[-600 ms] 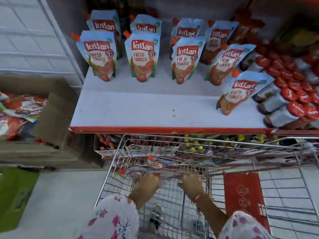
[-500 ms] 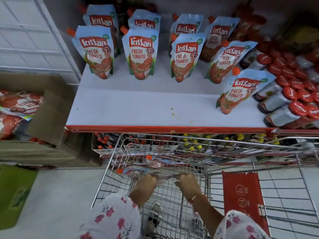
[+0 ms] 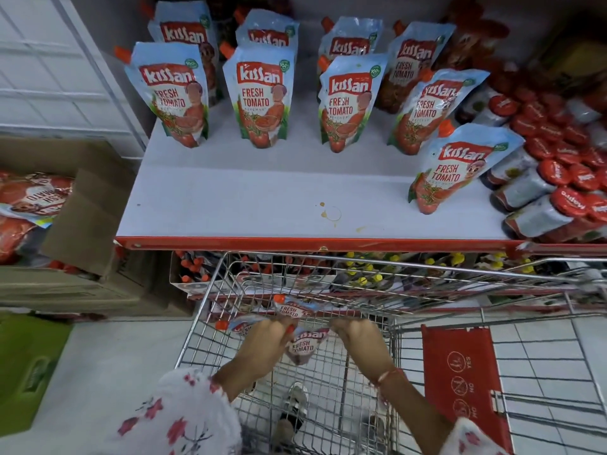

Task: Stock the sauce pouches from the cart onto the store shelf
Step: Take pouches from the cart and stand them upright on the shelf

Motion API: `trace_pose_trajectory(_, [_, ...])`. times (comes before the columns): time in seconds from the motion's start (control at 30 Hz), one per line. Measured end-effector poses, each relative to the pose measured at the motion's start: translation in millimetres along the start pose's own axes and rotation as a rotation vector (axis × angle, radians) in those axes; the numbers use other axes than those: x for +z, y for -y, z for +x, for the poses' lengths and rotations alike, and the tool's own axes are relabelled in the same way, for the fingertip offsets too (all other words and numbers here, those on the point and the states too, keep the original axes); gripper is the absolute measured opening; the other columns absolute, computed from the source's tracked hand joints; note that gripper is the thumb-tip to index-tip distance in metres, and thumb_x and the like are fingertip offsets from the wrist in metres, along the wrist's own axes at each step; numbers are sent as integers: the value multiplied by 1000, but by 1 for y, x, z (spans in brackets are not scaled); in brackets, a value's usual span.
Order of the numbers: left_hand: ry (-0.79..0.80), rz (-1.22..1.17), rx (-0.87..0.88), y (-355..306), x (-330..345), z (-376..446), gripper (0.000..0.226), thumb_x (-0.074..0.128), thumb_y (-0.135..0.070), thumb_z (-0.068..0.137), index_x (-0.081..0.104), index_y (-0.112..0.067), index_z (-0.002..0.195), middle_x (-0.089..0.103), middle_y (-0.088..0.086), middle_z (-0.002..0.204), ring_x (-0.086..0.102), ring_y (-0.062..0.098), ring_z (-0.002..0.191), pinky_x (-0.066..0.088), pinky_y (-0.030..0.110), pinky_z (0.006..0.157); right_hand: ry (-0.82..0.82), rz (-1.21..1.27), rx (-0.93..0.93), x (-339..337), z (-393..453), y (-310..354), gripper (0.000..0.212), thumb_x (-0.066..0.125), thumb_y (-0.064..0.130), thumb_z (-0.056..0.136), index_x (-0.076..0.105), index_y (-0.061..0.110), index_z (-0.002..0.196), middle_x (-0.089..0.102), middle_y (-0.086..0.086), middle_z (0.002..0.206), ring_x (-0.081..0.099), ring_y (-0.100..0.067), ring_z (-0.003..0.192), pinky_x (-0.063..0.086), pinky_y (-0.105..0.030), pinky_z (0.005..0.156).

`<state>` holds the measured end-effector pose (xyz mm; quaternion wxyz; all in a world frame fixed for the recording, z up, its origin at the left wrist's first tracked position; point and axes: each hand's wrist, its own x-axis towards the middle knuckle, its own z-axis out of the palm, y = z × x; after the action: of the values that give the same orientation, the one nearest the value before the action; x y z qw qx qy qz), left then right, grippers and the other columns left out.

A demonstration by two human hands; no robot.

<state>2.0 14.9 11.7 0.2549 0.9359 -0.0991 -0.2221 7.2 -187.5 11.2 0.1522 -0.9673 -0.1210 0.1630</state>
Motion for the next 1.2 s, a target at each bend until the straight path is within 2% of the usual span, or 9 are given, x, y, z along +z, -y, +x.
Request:
trace_pose_trajectory(0.17, [-197,-113,143,-19,-43,-21,27,44,-34,91,54,-24,114,65,-4,113,64,11,86,55,24,68,-228,312,-93,-63,-20,10,15,59,22,88,71,21,98,75,7,97,62,6,76,41,5,68])
trace_pose_trajectory(0.3, [-311,-278,209,-49,-86,-28,23,49,-29,91,58,-24,112,60,-13,106,59,-2,83,49,3,60,-363,492,-106,-113,-28,15,15,64,15,85,73,23,95,70,27,90,68,4,79,56,-13,69])
trace_pose_trajectory(0.4, [-402,-344,277,-70,-120,-27,23,50,-33,90,59,-29,110,64,-14,108,60,-2,95,52,11,73,-492,567,-129,-151,-29,20,16,65,16,81,73,25,91,64,45,80,66,10,79,51,-4,67])
trace_pose_trajectory(0.53, [-472,-510,342,-101,-158,-23,23,55,-33,87,61,-25,108,68,-8,106,64,5,98,56,28,82,-627,647,-206,-201,-23,23,16,65,9,81,74,20,88,71,23,96,68,3,86,54,-12,75])
trace_pose_trajectory(0.73, [-587,-509,441,-137,-208,4,16,60,-20,88,63,-20,104,68,-5,102,63,3,95,53,15,80,-798,603,-254,-261,1,24,15,63,18,81,71,27,89,65,42,78,68,-1,80,55,-15,70])
trace_pose_trajectory(0.83, [-622,-472,459,-145,-226,25,18,61,-19,87,64,-17,104,68,-3,98,64,7,92,56,20,78,-877,509,-251,-277,19,19,13,65,15,83,73,22,90,76,14,73,67,-22,62,53,-31,58])
trace_pose_trajectory(0.9, [-620,-469,448,-146,-235,43,17,63,-18,86,65,-16,103,70,0,96,66,10,91,57,25,78,-912,427,-248,-284,35,13,11,66,15,83,74,16,90,76,-3,78,68,-21,63,53,-34,61])
trace_pose_trajectory(1.0, [-602,-423,410,-145,-241,70,19,64,-16,85,66,-11,103,72,10,103,68,18,93,58,34,83,-909,358,-222,-290,59,6,12,67,16,83,74,12,91,76,-6,88,69,-18,77,56,-34,71])
trace_pose_trajectory(1.2, [-586,-356,339,-140,-234,107,20,65,-10,83,67,-4,102,70,15,108,66,27,100,55,42,91,-882,245,-180,-282,93,-10,11,68,15,82,74,10,90,77,-13,86,69,-28,74,57,-43,69])
